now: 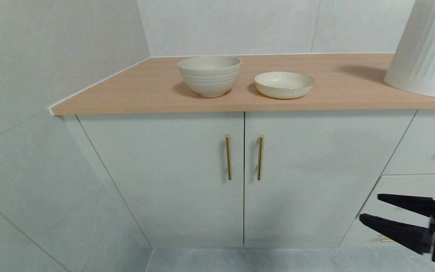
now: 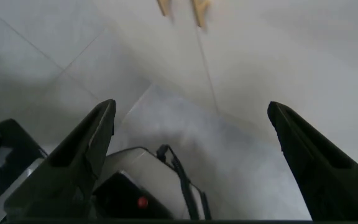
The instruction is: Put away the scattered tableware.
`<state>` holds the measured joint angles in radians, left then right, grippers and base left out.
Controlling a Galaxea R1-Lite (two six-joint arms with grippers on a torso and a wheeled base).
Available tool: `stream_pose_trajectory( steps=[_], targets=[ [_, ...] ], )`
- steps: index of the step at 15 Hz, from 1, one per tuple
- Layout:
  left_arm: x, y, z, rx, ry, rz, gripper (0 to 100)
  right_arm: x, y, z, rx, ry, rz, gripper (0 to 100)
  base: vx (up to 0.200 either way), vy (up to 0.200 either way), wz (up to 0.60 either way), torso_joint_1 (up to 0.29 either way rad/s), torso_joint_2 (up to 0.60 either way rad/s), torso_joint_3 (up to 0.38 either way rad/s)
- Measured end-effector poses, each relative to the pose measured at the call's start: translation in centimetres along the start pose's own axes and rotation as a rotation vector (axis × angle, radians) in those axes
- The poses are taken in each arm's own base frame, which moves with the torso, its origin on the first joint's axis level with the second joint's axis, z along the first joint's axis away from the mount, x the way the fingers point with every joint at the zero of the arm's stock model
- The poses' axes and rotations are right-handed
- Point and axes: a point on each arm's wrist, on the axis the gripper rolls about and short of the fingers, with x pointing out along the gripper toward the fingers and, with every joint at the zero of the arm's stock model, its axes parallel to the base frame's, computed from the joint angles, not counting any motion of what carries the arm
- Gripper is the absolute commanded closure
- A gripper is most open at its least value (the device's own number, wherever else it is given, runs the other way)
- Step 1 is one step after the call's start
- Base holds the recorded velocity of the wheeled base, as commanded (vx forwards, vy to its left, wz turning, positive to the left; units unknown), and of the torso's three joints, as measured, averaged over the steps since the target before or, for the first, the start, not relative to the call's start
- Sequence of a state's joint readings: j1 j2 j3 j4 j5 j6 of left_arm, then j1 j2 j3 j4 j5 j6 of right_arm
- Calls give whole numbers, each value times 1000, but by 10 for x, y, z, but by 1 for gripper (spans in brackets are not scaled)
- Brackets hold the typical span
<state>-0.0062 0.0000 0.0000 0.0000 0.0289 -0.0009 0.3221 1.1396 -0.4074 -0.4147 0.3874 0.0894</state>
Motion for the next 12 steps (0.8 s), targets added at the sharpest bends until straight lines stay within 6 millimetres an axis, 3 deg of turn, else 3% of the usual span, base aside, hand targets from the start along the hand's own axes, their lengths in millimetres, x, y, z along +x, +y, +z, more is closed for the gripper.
stream_pose_trajectory(
  steps=[4,6,9,12],
  targets=[
    [0,0,0,1,0,0,0,84,0,21,-40,26,92,0,0,0,0,0,0,0],
    [0,0,0,2,0,0,0,112,7,26,-53,39,136,0,0,0,0,0,0,0],
    [0,0,0,1,0,0,0,143,15,24,-43,72,181,0,0,0,0,0,0,0],
    [0,0,0,1,0,0,0,161,16,22,-34,28,200,0,0,0,0,0,0,0]
  ],
)
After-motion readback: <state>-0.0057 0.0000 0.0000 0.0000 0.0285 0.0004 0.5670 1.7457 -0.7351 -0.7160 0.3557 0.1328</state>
